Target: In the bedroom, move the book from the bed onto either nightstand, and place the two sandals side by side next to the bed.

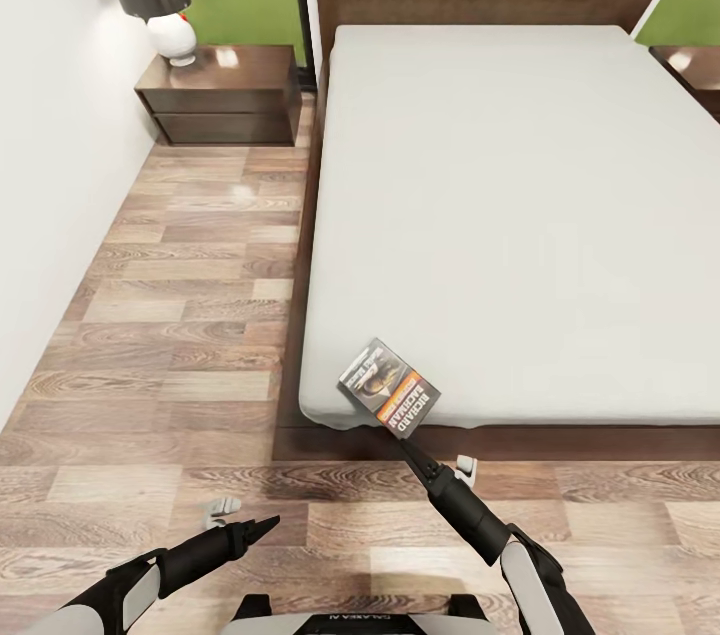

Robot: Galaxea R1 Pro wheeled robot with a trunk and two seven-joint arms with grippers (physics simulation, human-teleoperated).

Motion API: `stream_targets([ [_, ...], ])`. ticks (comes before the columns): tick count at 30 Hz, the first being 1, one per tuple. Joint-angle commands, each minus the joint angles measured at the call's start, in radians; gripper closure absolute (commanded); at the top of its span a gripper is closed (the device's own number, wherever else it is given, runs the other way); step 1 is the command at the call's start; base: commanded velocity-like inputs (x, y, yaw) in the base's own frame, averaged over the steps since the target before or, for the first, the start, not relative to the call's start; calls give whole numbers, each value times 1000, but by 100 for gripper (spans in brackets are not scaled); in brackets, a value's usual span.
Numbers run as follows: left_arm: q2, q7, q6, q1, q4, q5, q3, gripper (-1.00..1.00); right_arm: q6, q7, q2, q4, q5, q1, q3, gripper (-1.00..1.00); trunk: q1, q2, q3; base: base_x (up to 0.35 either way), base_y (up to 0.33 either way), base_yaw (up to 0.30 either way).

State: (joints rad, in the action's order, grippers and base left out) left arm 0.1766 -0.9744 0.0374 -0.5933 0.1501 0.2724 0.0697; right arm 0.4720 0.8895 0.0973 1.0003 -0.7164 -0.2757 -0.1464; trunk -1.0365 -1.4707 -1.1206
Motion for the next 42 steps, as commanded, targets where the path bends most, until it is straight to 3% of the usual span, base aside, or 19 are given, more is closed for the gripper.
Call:
stream_targets([
  [1, 0, -4, 4, 0, 0, -4, 7, -100, 8, 2, 1, 0, -5, 0, -2, -100, 0, 0, 0, 0, 0, 0],
  [21, 0, -6, 4, 0, 0, -4, 7, -100, 8, 2, 1, 0, -5, 0, -2, -100, 0, 0, 0, 0, 0, 0],
  [29, 0, -5, 4, 0, 0, -4, 7, -100, 8, 2, 1, 0, -5, 0, -2, -100, -31, -56, -26, 0, 0, 0],
  [42, 0, -6, 4, 0, 0, -4, 7, -100, 8, 2, 1, 0, -5, 0, -2, -100, -31, -56, -26, 0, 0, 0],
])
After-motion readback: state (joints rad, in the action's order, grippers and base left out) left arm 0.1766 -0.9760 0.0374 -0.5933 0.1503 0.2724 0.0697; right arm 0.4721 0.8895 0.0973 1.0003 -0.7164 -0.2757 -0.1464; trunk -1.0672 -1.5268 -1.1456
